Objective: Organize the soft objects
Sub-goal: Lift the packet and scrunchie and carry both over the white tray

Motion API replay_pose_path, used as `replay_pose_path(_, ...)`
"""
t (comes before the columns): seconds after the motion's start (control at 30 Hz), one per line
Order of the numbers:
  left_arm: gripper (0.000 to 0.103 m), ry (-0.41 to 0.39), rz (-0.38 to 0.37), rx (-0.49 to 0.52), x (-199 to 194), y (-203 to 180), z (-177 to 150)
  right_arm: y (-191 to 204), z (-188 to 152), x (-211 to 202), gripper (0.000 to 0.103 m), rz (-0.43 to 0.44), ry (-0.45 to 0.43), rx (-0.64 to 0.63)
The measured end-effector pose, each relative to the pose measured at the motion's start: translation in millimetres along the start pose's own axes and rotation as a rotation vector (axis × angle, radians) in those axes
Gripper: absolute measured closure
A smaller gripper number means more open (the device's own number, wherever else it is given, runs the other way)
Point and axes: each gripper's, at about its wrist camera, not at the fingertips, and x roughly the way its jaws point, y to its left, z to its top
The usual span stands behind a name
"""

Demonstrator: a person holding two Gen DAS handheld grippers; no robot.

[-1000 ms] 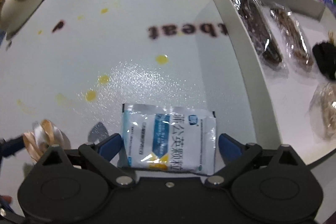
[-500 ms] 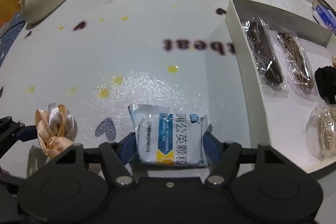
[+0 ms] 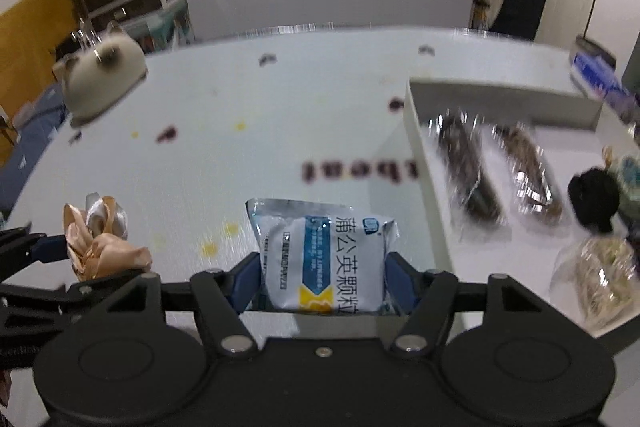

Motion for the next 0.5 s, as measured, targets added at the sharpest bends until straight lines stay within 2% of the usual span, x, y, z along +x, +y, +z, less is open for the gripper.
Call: replay_pose_path(0.5, 0.029, -0.175, 0.023, -0.085, -39.5, -29.1, 37.3, -16.4, 10.7, -74.8, 0.034, -0.034, -0.316, -0.055)
